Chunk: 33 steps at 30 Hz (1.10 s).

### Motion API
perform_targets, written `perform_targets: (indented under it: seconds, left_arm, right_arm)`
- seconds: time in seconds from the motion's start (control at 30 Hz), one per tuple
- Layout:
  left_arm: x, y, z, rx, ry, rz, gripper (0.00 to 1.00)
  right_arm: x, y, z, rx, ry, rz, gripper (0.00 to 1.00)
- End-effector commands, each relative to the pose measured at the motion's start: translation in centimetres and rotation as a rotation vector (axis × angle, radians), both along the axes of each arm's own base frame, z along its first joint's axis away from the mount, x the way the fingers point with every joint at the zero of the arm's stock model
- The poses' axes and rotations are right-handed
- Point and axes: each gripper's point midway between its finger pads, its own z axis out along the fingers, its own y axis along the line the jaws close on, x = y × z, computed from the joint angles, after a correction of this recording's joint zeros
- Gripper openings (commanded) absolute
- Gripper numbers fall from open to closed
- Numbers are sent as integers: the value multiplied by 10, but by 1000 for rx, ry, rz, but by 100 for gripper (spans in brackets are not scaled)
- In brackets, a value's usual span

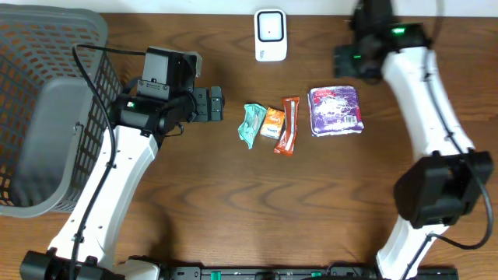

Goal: Scan the item barcode

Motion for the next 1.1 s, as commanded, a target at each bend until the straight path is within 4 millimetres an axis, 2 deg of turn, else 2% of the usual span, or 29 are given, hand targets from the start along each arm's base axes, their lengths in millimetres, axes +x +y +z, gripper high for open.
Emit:
perform_targets:
  seconds: [0.0,0.03,0.07,0.1,0.13,0.2,0.27,0.33,0.47,0.5,0.57,0.7,0.83,1.03,1.07]
  left_arm:
    - [1,2,1,7,-5,2,98]
    - [1,2,1,7,-5,2,98]
    - [1,2,1,7,-5,2,98]
    - [1,2,1,7,-5,2,98]
    - [1,2,1,7,-5,2,98]
    - [1,2,1,7,-5,2,98]
    - [1,2,1,7,-5,2,98]
    - [1,2,1,7,-5,2,98]
    - [1,2,1,7,-5,2,98]
    - [1,2,1,7,-5,2,98]
    - [1,2,1,7,-5,2,98]
    - [1,2,1,7,-5,2,98]
    - [1,2,1,7,-5,2,98]
    - [1,2,1,7,-5,2,98]
    - [1,2,1,7,-5,2,98]
  right_arm:
    - [-19,20,4,382,-13,275,69]
    - [-26,16,-3,404,16,263,64]
    - [-28,14,-7,383,31,256,64]
    - [-32,11,-22,247,75,254,66]
    - [-33,15,-27,176,88,264,72]
    - [-32,21,-32,75,100,250,75]
    - [-28,29,-37,-103,96,186,76]
    - [-25,35,-34,-351,42,79,76]
    - [-25,50,-37,-584,-73,-3,78]
    - [-27,55,-44,-615,-99,-3,78]
    - [-32,70,-68,-634,-135,18,75]
    - [-44,82,-99,-626,-153,36,70]
    - [-52,67,-119,-711,-180,15,67]
    - [-67,54,-166,-751,-112,69,68]
    - [-69,51,-170,-758,-95,72,65]
